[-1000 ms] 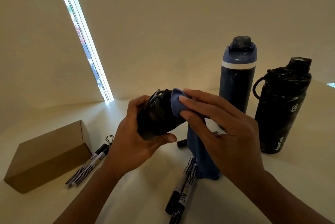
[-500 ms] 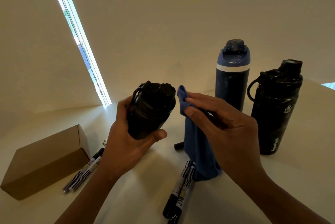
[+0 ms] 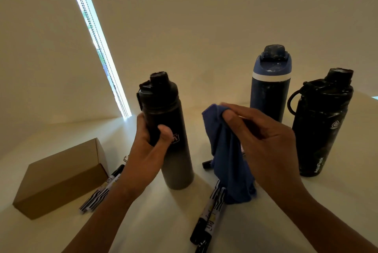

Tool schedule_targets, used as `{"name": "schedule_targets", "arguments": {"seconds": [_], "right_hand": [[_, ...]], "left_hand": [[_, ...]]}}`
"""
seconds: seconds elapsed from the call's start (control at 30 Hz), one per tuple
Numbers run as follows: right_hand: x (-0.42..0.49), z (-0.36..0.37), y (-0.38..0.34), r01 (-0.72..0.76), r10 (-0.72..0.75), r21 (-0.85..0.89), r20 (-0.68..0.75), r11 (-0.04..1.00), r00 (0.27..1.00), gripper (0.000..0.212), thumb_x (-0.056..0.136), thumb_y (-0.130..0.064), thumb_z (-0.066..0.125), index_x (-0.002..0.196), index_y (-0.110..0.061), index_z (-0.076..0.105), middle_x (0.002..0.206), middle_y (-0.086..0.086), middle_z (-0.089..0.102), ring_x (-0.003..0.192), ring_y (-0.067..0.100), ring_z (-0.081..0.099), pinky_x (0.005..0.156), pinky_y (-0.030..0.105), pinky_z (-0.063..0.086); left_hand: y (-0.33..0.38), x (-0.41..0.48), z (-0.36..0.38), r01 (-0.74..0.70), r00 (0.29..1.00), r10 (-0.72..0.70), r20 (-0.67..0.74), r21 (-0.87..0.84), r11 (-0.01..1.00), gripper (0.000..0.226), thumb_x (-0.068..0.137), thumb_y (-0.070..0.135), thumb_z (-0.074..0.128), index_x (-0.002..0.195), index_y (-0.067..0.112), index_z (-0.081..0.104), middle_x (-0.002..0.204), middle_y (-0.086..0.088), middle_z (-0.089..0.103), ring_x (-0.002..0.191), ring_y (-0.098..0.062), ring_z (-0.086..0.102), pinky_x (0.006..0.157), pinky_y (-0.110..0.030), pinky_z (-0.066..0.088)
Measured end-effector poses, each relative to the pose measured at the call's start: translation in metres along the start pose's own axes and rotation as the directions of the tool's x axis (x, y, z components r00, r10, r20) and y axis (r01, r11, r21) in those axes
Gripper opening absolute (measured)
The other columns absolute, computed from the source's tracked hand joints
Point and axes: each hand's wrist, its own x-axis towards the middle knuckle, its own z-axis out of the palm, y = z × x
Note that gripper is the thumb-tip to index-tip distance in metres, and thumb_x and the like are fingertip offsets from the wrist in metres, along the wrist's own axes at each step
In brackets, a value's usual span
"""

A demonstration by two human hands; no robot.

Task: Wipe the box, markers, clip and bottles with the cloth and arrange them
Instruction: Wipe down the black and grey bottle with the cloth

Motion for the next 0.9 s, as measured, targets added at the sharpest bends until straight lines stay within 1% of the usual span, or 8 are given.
{"name": "schedule_targets", "arguments": {"seconds": [0.07,0.13,0.23,0.33,0.47,0.63,0.73,0.9], "right_hand": [[0.002,0.0,0.0,-0.024,0.025,0.029,-0.055,0.999,0.998,0.023,0.095,-0.022,0.069,0.116,-0.026,0.075,0.105,-0.022,0.075,0.102,-0.002,0.07,0.085,0.01,0.053],[0.004,0.001,0.0,-0.057,0.061,0.053,-0.062,0.997,0.996,0.022,0.095,-0.023,0.069,0.116,-0.026,0.076,0.104,-0.022,0.076,0.102,-0.004,0.069,0.084,0.009,0.052],[0.004,0.002,0.002,-0.077,0.08,0.048,-0.074,0.996,0.994,0.023,0.095,-0.024,0.069,0.117,-0.026,0.075,0.104,-0.021,0.076,0.103,-0.003,0.069,0.086,0.01,0.052],[0.004,0.005,0.002,-0.046,0.046,0.0,-0.112,0.999,0.993,0.023,0.094,-0.029,0.07,0.116,-0.034,0.074,0.107,-0.018,0.074,0.105,0.005,0.069,0.084,0.015,0.054],[0.003,0.011,0.005,-0.068,0.058,-0.077,-0.125,0.995,0.99,0.024,0.092,-0.04,0.069,0.116,-0.04,0.073,0.106,-0.012,0.07,0.097,0.013,0.068,0.081,0.025,0.059],[0.003,0.012,-0.004,-0.028,0.019,-0.055,-0.152,0.998,0.988,0.025,0.094,-0.037,0.068,0.119,-0.037,0.073,0.105,-0.018,0.074,0.098,0.007,0.07,0.079,0.017,0.057],[0.01,0.007,-0.012,0.005,-0.012,-0.041,-0.161,0.999,0.987,0.025,0.096,-0.034,0.066,0.121,-0.032,0.073,0.106,-0.014,0.074,0.099,0.01,0.072,0.079,0.022,0.06],[0.026,0.008,-0.027,0.072,-0.076,-0.037,-0.112,0.997,0.991,0.026,0.097,-0.034,0.065,0.122,-0.03,0.072,0.112,-0.011,0.074,0.106,0.014,0.071,0.09,0.03,0.058]], "left_hand": [[-0.002,0.001,-0.004,0.06,0.997,-0.055,0.045,-0.113,0.992,0.053,0.093,0.067,0.042,0.141,0.044,0.042,0.129,0.028,0.063,0.128,0.005,0.057,0.098,-0.02,0.054],[-0.007,0.007,-0.004,0.119,0.989,-0.101,0.105,-0.181,0.976,0.063,0.093,0.078,0.041,0.145,0.043,0.045,0.14,0.024,0.06,0.141,-0.006,0.05,0.111,-0.033,0.048],[-0.013,0.014,-0.014,0.172,0.984,-0.15,0.1,-0.279,0.945,0.079,0.078,0.084,0.061,0.136,0.03,0.057,0.134,0.012,0.069,0.146,-0.025,0.048,0.112,-0.039,0.045],[-0.013,0.012,-0.029,0.123,0.97,-0.095,0.225,-0.112,0.986,0.089,0.079,0.078,0.065,0.146,0.023,0.048,0.146,0.008,0.06,0.142,-0.019,0.052,0.113,-0.039,0.045],[-0.021,0.01,-0.042,0.121,0.935,-0.139,0.325,0.075,0.99,0.059,0.088,0.04,0.061,0.146,0.031,0.05,0.138,0.019,0.066,0.132,-0.005,0.058,0.107,-0.026,0.048],[-0.021,0.006,-0.031,0.042,0.97,-0.089,0.228,0.203,0.978,0.066,0.072,0.066,0.076,0.131,0.05,0.051,0.129,0.03,0.064,0.123,0.001,0.061,0.088,-0.02,0.056],[-0.018,0.003,-0.023,0.027,0.975,-0.074,0.211,0.221,0.975,0.069,0.068,0.071,0.074,0.128,0.057,0.044,0.125,0.045,0.056,0.12,0.011,0.056,0.086,-0.012,0.053],[-0.017,0.008,-0.038,0.035,0.939,-0.084,0.334,0.15,0.988,0.066,0.085,0.054,0.069,0.145,0.05,0.042,0.146,0.028,0.054,0.137,-0.006,0.052,0.107,-0.033,0.051]]}}
